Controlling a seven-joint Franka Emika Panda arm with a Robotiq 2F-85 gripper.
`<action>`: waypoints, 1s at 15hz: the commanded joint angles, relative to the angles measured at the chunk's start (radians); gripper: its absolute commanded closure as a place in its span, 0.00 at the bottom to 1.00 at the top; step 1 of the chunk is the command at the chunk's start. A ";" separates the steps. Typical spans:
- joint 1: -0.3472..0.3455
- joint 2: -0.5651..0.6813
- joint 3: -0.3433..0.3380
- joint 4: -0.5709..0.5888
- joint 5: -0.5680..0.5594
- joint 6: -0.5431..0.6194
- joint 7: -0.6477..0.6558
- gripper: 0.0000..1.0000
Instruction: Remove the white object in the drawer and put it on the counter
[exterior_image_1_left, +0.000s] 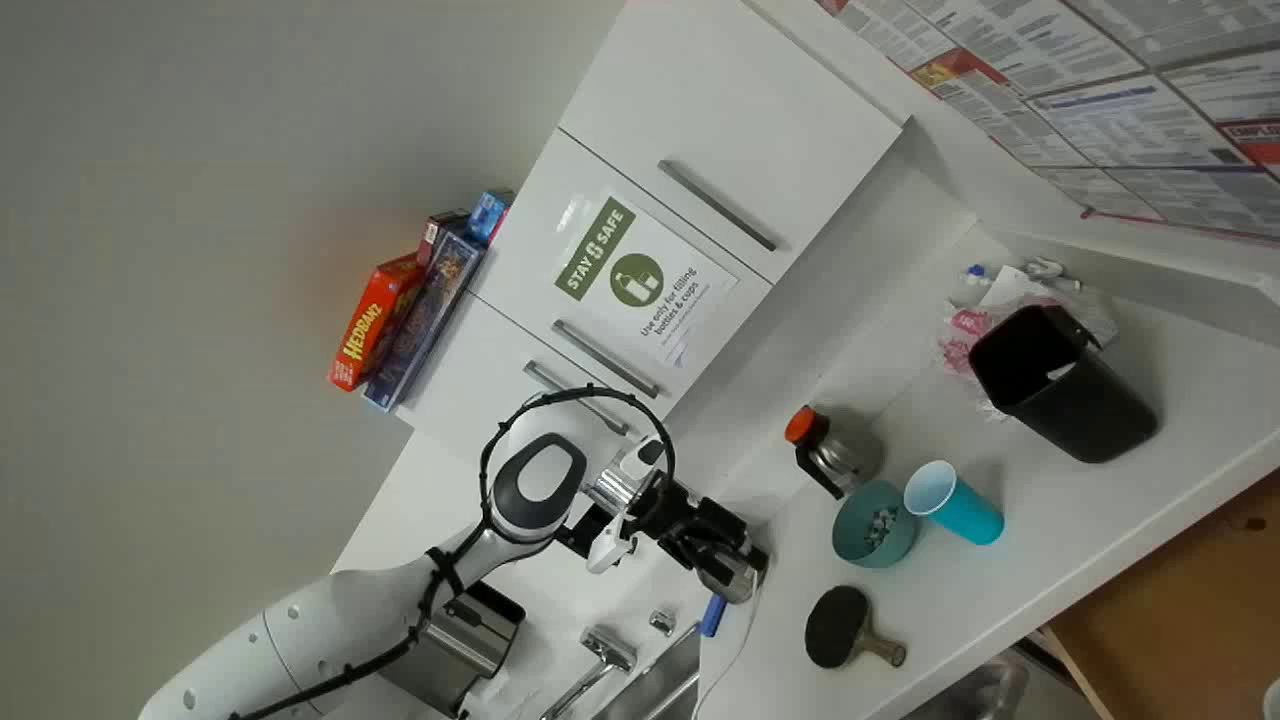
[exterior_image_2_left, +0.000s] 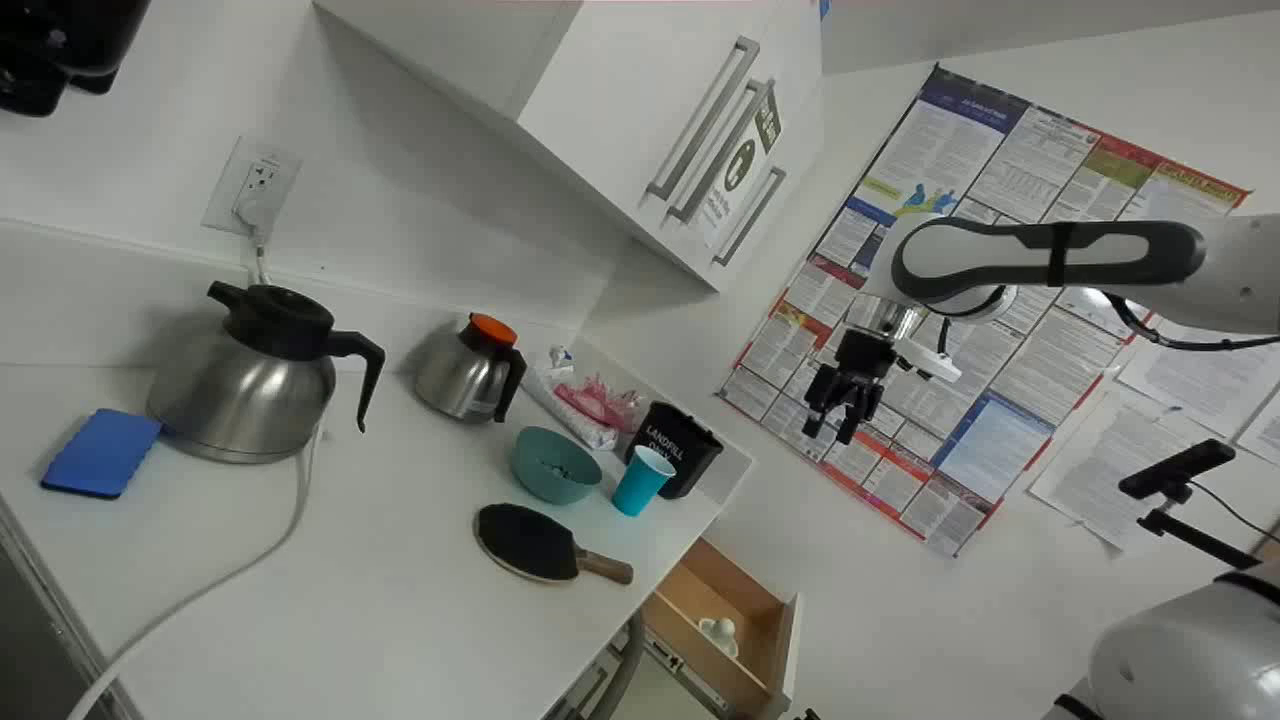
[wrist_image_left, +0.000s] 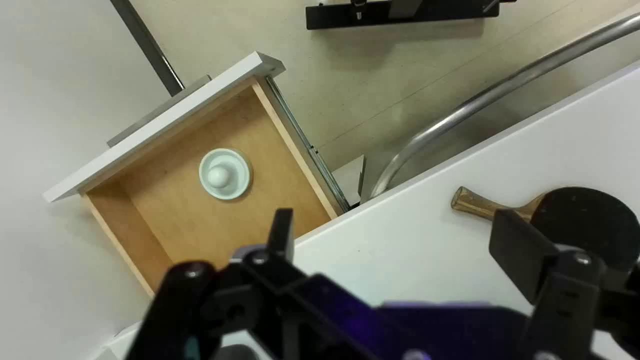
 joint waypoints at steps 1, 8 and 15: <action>0.011 0.000 -0.010 0.002 -0.003 -0.002 0.003 0.00; -0.009 0.035 -0.043 0.015 0.006 0.033 -0.002 0.00; -0.054 0.161 -0.197 -0.001 0.040 0.166 -0.216 0.00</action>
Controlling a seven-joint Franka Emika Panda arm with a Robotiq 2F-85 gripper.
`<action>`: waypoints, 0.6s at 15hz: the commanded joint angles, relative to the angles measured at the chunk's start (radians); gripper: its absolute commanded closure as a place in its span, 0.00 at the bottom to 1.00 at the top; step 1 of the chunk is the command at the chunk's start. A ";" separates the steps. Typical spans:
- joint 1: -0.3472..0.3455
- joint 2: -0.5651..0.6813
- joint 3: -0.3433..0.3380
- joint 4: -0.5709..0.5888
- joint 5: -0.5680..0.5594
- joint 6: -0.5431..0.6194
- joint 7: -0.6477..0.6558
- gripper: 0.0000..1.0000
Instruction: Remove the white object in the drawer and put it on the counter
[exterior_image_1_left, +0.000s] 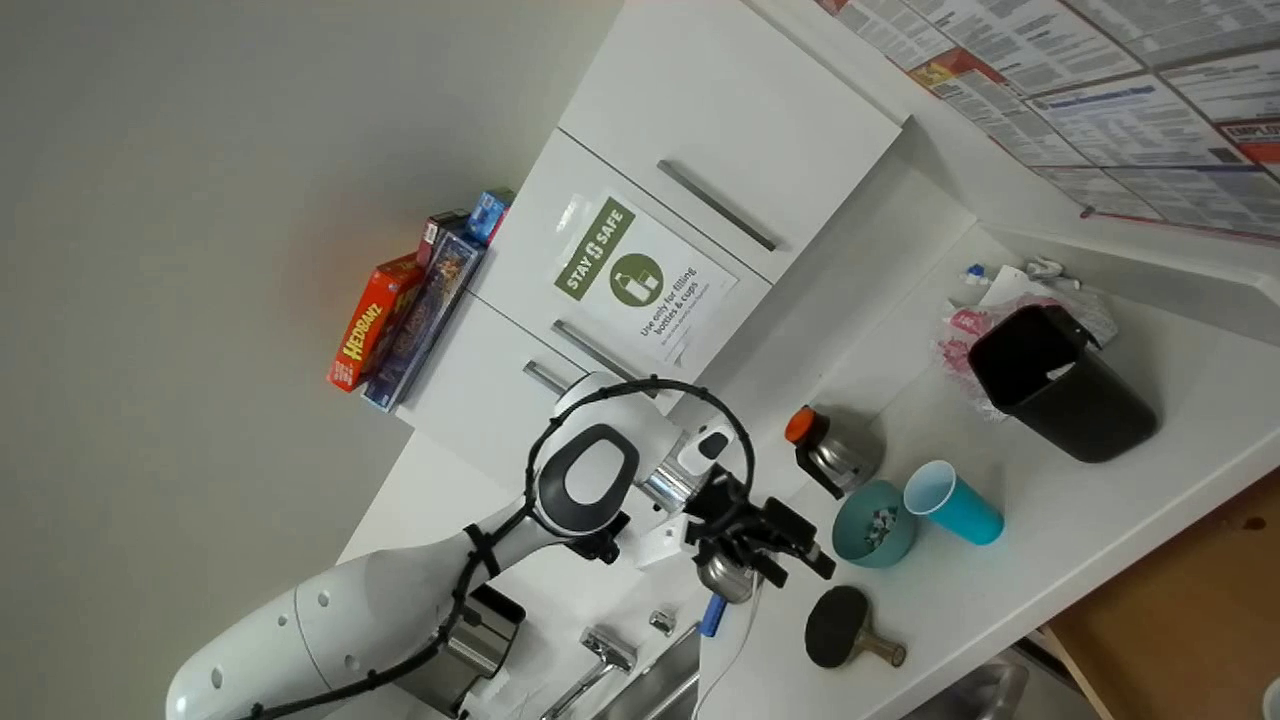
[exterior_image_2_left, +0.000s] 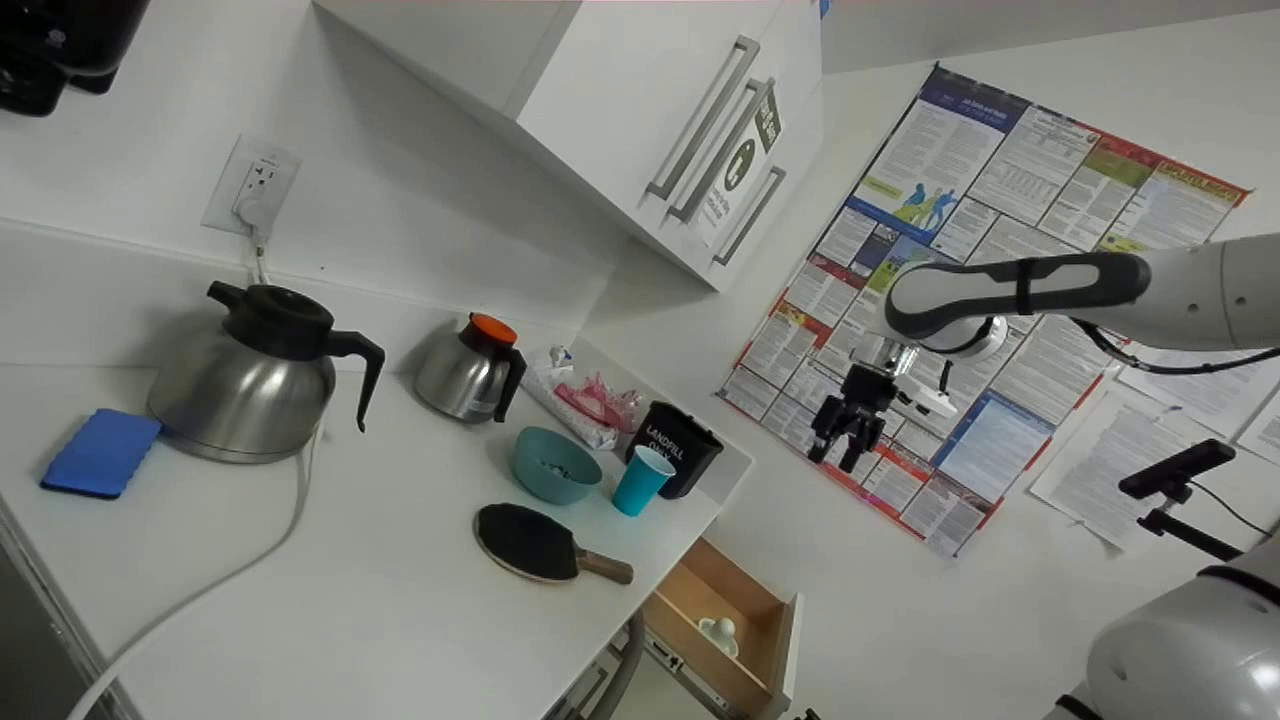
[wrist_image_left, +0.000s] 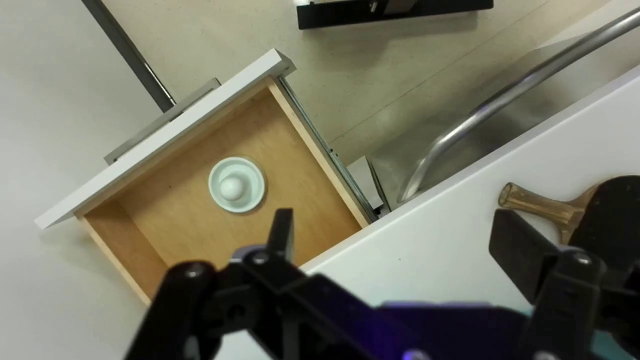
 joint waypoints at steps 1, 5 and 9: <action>-0.039 0.095 -0.060 -0.006 0.027 0.103 -0.123 0.00; -0.090 0.195 -0.100 -0.038 0.009 0.272 -0.164 0.00; -0.114 0.232 -0.093 -0.038 0.006 0.289 -0.145 0.00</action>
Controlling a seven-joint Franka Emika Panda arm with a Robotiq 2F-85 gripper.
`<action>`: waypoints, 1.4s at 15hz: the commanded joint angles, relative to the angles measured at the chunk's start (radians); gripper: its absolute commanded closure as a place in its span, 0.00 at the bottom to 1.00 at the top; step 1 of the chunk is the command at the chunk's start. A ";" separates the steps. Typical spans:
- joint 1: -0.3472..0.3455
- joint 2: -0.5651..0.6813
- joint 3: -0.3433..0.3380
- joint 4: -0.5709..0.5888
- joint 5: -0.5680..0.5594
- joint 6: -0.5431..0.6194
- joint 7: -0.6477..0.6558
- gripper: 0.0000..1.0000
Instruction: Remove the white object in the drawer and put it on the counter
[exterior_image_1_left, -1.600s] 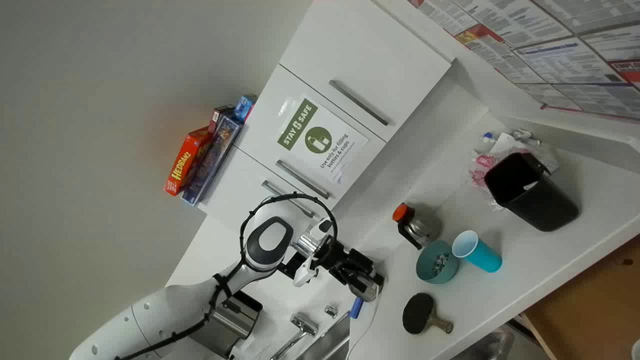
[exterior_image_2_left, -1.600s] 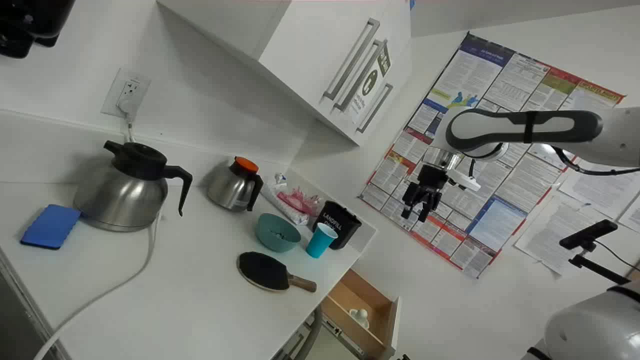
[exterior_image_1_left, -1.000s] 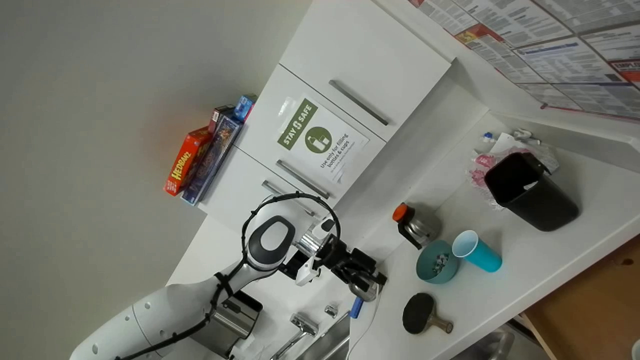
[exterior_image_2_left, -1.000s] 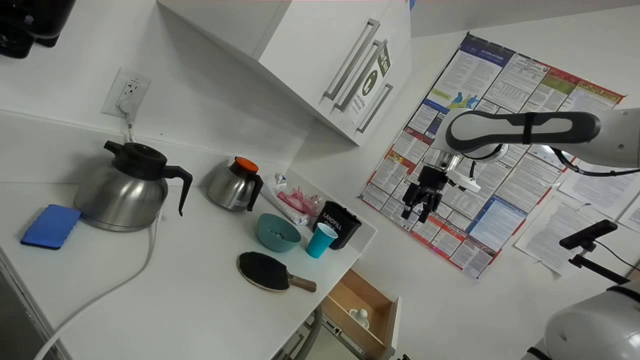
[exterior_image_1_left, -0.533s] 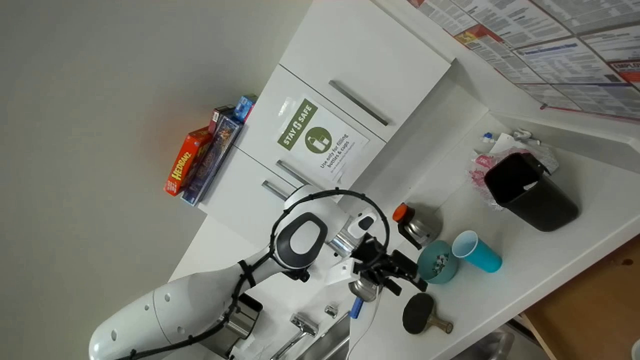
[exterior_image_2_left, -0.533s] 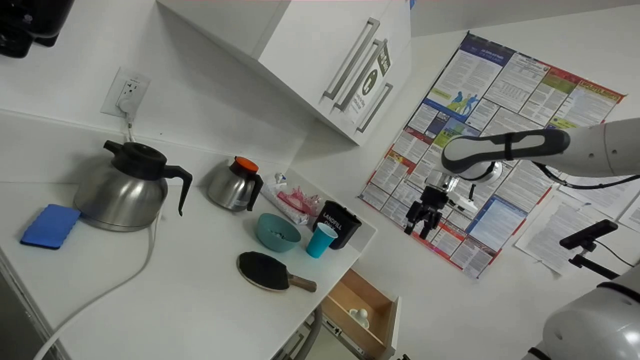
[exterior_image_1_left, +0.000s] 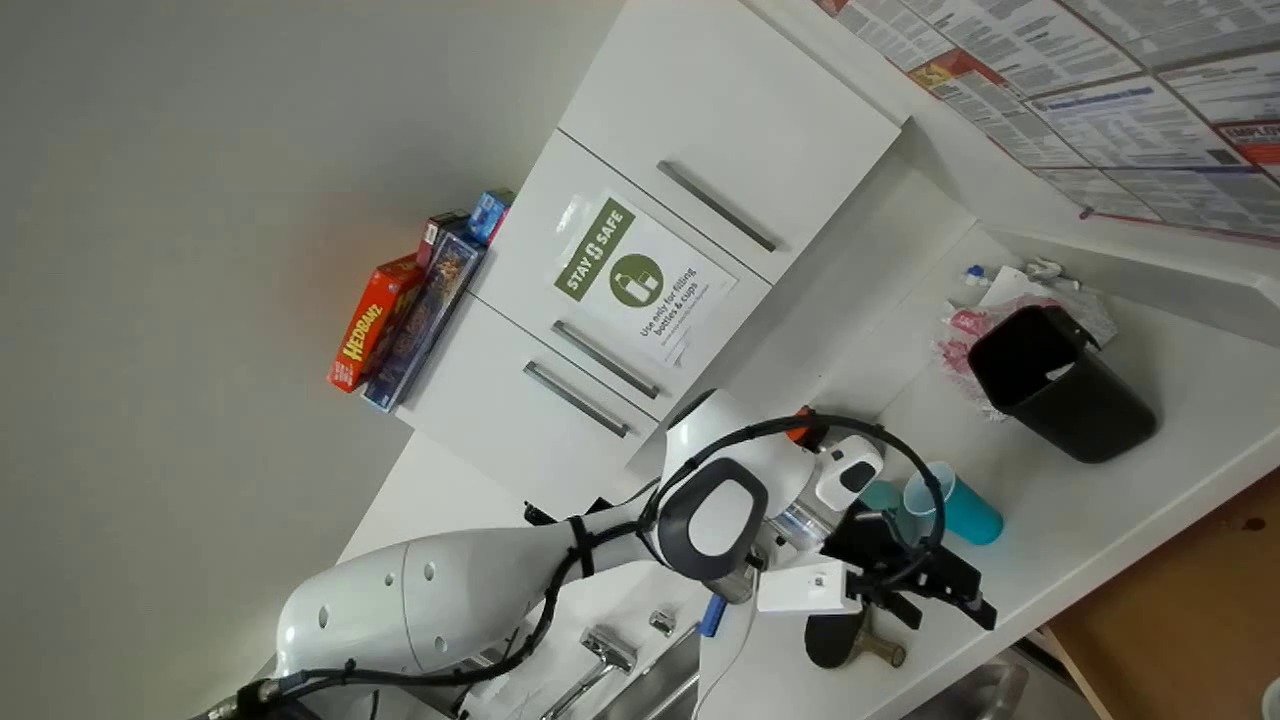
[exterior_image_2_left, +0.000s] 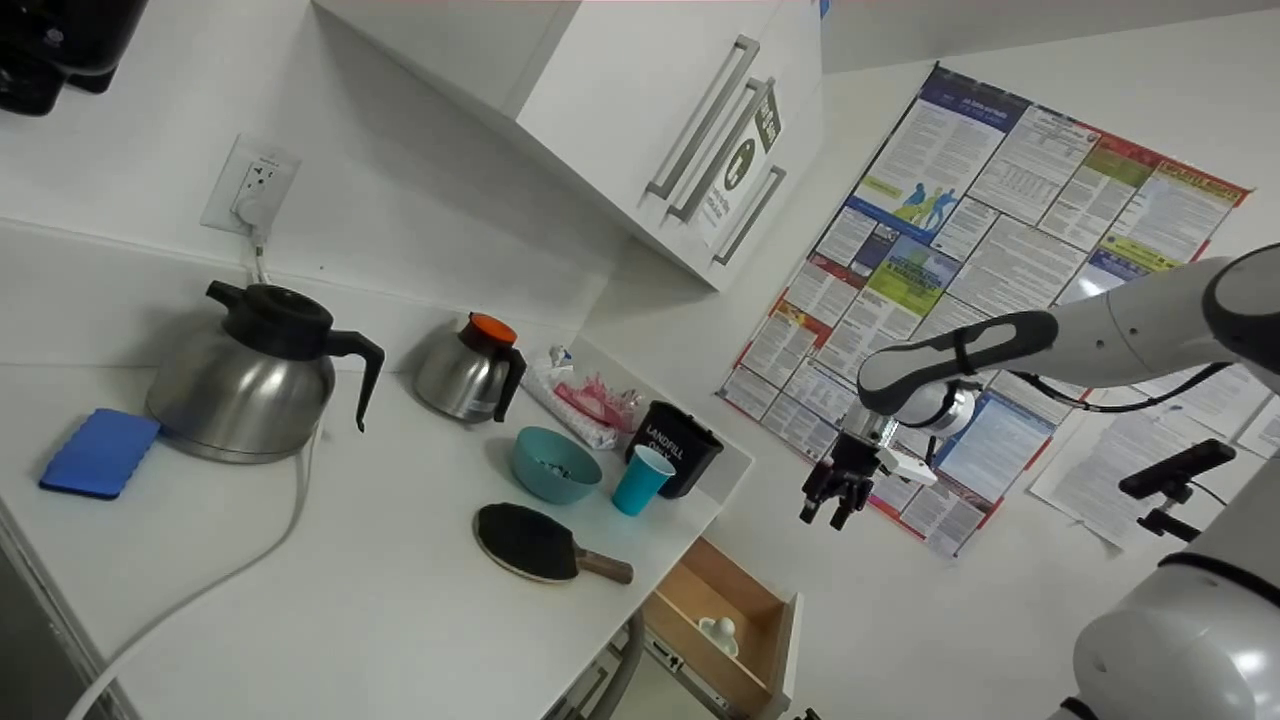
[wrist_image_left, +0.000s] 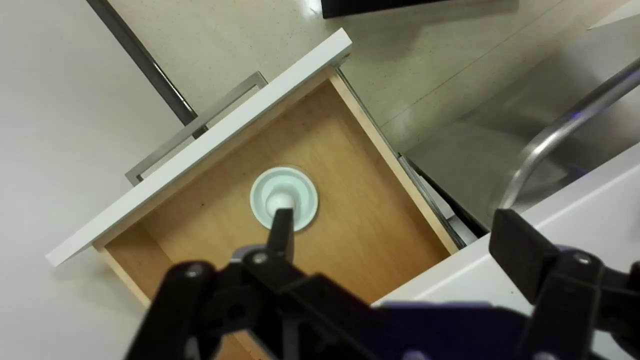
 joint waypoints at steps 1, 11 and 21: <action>-0.016 0.012 0.012 0.001 0.000 0.005 0.001 0.00; -0.041 0.214 0.025 0.058 0.039 0.250 -0.186 0.00; -0.236 0.594 0.115 0.280 0.047 0.365 -0.567 0.00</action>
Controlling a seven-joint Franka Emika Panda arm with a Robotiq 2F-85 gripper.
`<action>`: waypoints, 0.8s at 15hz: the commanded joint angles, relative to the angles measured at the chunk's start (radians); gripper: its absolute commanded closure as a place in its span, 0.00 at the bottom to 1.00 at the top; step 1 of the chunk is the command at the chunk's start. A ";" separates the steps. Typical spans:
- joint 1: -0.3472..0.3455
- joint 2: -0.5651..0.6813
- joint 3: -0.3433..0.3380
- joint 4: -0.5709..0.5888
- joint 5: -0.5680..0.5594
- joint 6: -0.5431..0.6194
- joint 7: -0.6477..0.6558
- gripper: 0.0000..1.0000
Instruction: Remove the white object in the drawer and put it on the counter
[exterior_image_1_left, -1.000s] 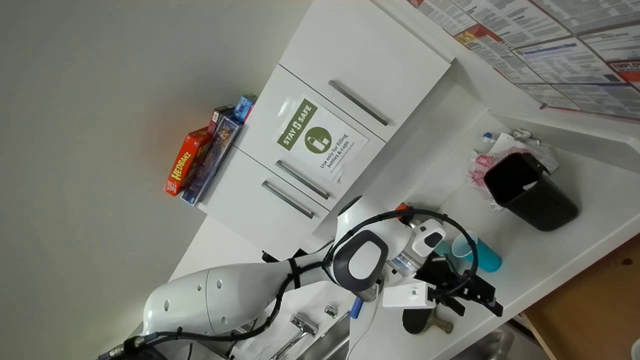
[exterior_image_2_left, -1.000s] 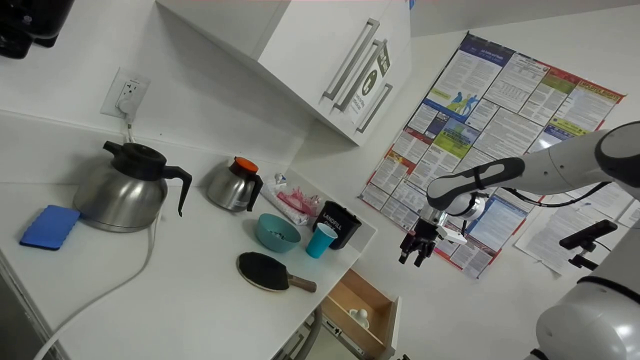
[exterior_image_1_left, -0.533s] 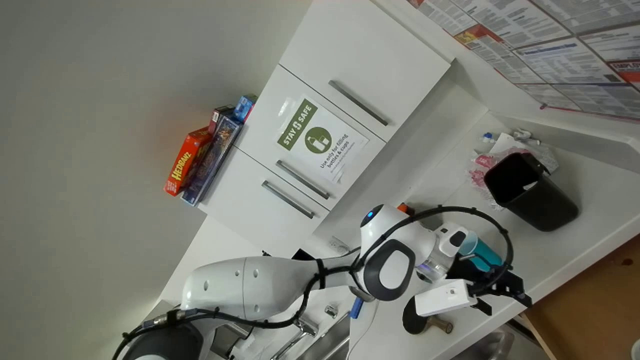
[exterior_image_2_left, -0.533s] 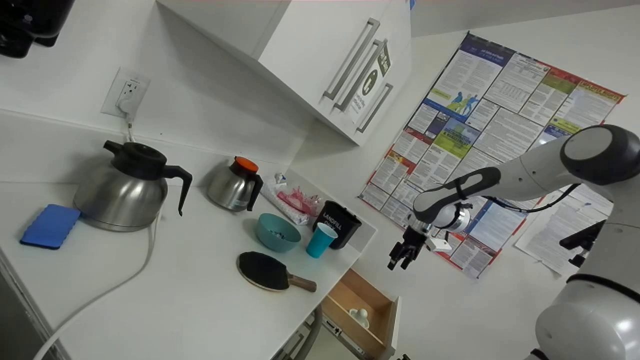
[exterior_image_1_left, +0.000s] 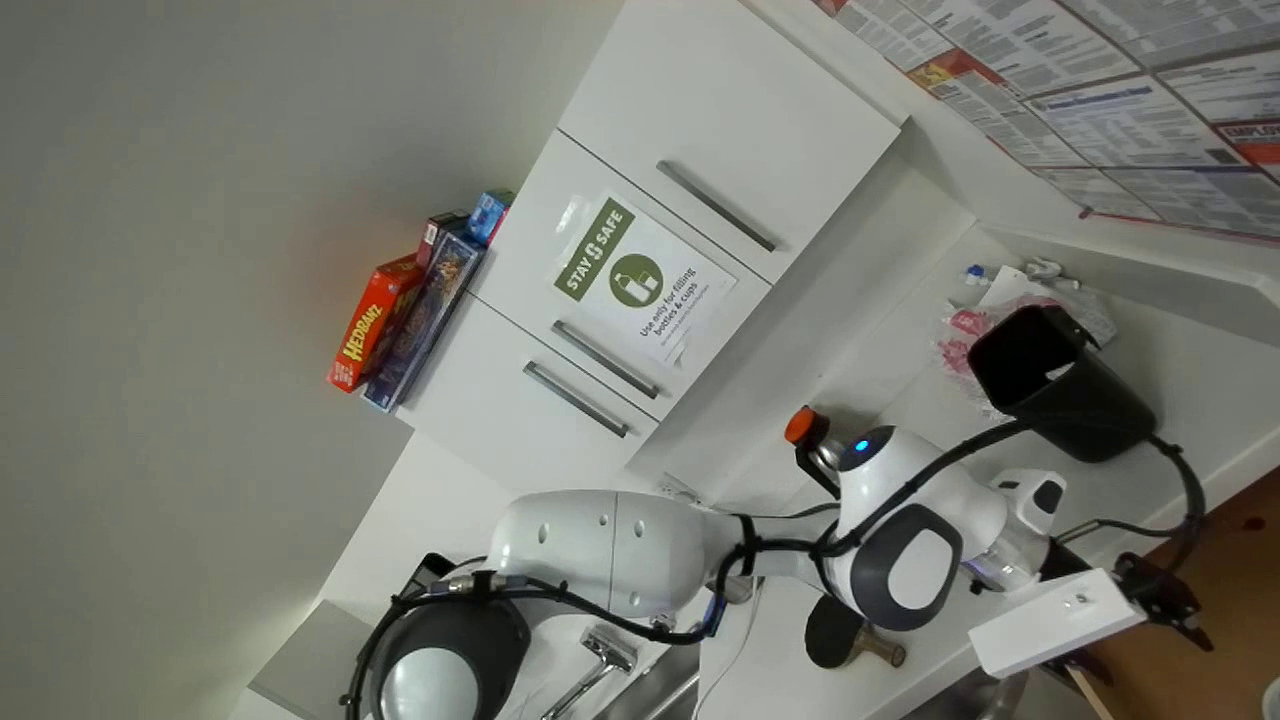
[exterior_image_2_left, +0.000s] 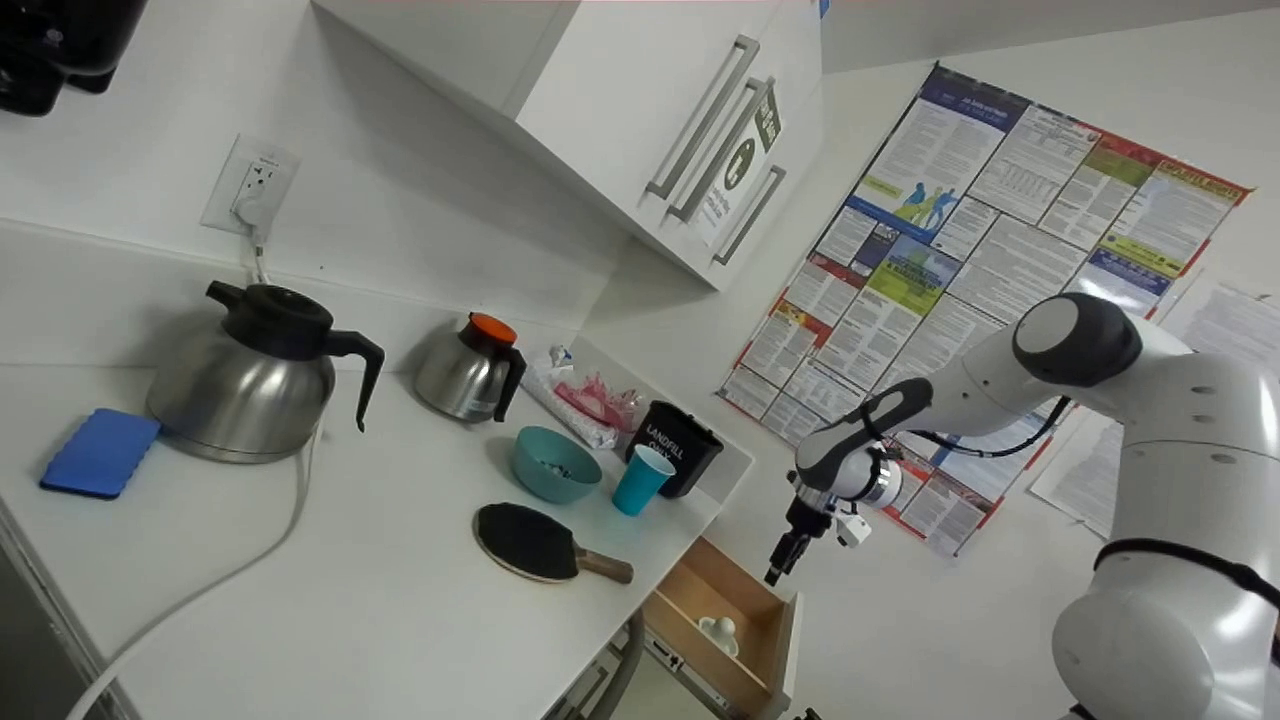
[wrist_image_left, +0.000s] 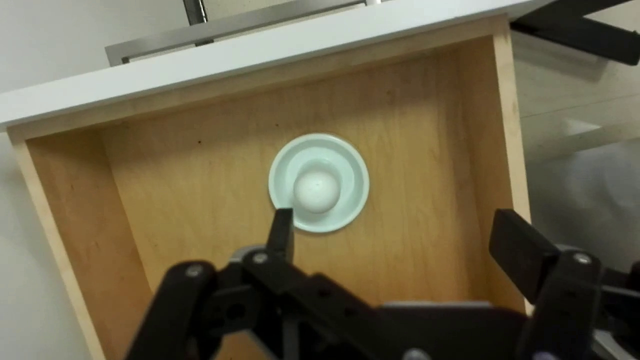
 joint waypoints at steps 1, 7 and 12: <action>-0.048 0.130 0.014 0.107 -0.026 0.030 -0.043 0.00; -0.046 0.123 0.015 0.082 -0.042 0.026 -0.009 0.00; -0.066 0.175 0.044 0.123 -0.025 0.052 -0.025 0.00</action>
